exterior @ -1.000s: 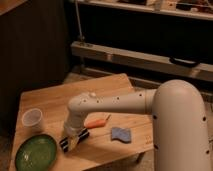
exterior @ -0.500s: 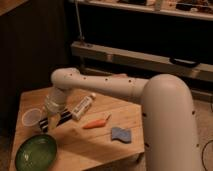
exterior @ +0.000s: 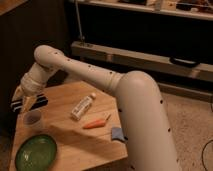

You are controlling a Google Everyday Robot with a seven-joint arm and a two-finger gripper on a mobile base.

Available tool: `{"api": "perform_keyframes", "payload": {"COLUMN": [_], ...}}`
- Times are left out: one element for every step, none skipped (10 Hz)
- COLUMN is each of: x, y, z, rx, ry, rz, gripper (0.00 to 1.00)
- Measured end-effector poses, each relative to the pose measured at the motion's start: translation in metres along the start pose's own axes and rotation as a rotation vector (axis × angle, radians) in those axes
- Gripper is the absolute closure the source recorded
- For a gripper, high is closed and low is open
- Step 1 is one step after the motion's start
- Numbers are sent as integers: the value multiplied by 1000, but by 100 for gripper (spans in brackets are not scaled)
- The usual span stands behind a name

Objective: Place the eraser in the ceramic cup

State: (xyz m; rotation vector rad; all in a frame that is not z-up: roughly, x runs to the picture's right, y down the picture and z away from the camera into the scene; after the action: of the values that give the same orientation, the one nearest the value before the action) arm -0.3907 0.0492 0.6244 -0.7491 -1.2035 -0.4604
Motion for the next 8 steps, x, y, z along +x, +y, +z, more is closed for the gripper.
{"api": "perform_keyframes", "payload": {"x": [-9, -19, -33, -42, -51, -52, -47, -42], "y": [-3, 0, 11, 19, 27, 35, 38, 39], "z": [2, 6, 10, 12, 17, 26, 32, 37], "rx": [8, 14, 10, 3, -9, -24, -25, -25], "ry": [-46, -72, -96, -109, -126, -151, -175, -194], "rz": [-6, -15, -26, -34, -38, -32, -29, -25], "gripper": [91, 91, 91, 91, 91, 91, 91, 91]}}
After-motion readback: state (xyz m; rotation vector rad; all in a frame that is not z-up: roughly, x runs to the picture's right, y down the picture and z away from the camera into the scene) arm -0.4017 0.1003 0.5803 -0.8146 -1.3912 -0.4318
